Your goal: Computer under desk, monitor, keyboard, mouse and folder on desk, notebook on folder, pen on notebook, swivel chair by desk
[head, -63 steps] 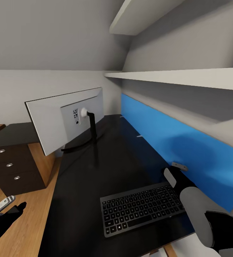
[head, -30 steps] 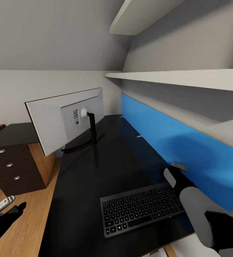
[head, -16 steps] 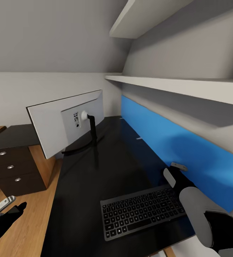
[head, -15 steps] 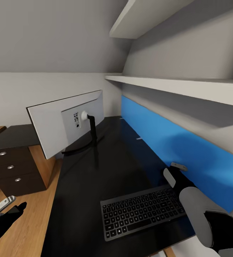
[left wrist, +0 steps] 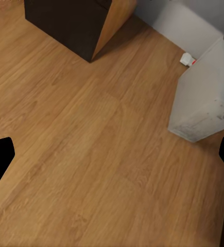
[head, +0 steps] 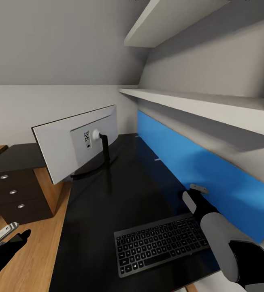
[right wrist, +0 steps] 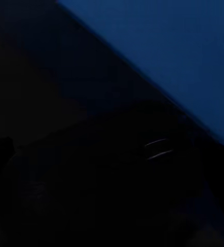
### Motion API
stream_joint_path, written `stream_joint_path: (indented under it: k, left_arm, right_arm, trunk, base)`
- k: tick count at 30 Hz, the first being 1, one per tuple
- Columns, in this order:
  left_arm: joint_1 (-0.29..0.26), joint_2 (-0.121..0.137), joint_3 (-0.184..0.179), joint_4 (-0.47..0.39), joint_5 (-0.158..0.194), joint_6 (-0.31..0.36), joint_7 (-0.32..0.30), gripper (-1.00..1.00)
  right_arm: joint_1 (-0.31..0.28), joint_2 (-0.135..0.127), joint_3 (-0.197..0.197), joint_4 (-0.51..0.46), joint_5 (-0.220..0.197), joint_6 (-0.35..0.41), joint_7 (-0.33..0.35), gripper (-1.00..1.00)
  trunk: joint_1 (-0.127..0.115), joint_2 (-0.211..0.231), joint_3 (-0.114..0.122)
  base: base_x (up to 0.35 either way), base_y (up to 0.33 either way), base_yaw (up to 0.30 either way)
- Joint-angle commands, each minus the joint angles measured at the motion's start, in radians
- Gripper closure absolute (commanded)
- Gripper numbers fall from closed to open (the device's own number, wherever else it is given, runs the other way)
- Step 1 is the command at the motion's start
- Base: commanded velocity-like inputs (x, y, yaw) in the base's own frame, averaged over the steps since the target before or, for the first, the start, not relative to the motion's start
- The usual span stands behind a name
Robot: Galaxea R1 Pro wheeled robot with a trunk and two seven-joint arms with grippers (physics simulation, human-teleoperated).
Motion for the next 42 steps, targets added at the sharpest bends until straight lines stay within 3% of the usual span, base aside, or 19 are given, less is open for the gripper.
stream_joint_path:
  k: [1,5,9,11,15,24,26,29,34,37,42]
  left_arm:
    - [-0.001,0.0,0.0,-0.001,0.011,0.003,0.009,-1.0]
    - [-0.001,0.0,-0.025,0.0,0.009,0.002,0.009,-1.0]
    - [-0.001,0.0,-0.036,0.003,0.01,0.001,0.009,-1.0]
    - [-0.001,0.0,-0.037,0.004,0.01,0.001,0.009,-1.0]
    - [-0.001,0.001,-0.038,0.005,0.011,0.001,0.009,-1.0]
    - [-0.001,0.002,-0.039,0.006,0.011,0.001,0.009,-1.0]
    - [-0.001,0.002,-0.039,0.006,0.01,0.001,0.009,-1.0]
    - [-0.001,0.002,-0.038,0.006,0.01,0.002,0.008,-1.0]
    - [-0.001,0.002,-0.037,0.005,0.01,0.004,0.006,-1.0]
    - [-0.001,0.003,-0.037,0.006,0.01,0.004,0.006,-1.0]
    - [-0.001,0.003,-0.037,0.006,0.009,0.004,0.006,-1.0]
  right_arm:
    - [0.0,0.0,0.002,-0.002,-0.009,0.003,0.009,1.0]
    - [0.005,0.01,0.017,-0.005,-0.009,0.0,0.04,1.0]
    - [0.017,0.079,0.042,-0.01,-0.005,-0.033,0.042,1.0]
    - [0.033,0.099,0.077,-0.011,0.001,-0.066,0.042,1.0]
    - [0.048,0.112,0.148,-0.012,0.007,-0.097,0.04,1.0]
    - [0.082,0.161,0.176,-0.047,0.011,-0.141,0.037,1.0]
    - [0.127,0.167,0.186,-0.123,0.013,-0.143,0.035,1.0]
    - [0.216,0.172,0.255,-0.274,0.014,-0.128,0.009,1.0]
    - [0.346,0.176,0.352,-0.511,0.009,-0.052,-0.106,1.0]
    - [0.423,0.174,0.418,-0.65,0.008,-0.021,-0.13,1.0]
    - [0.49,0.174,0.458,-0.764,0.005,0.021,-0.137,1.0]
  trunk:
    - [-0.004,0.007,0.002]
    - [-0.019,0.035,0.015]
    - [-0.035,0.063,0.027]
    - [-0.042,0.077,0.033]
    - [-0.058,0.105,0.046]
    - [-0.092,0.168,0.074]
    - [-0.1,0.182,0.08]
    - [-0.1,0.182,0.08]
    - [-0.1,0.182,0.08]
    - [-0.1,0.182,0.08]
    - [-0.1,0.182,0.08]
  base:
    - [0.0,0.0,0.0]
    - [0.0,0.0,0.0]
    - [0.0,0.0,0.0]
    - [0.0,0.0,0.0]
    - [0.0,0.0,0.0]
    - [0.0,0.0,0.0]
    - [0.0,0.0,0.0]
    - [0.0,0.0,0.0]
    - [0.0,0.0,0.0]
    - [0.0,0.0,0.0]
    - [0.0,0.0,0.0]
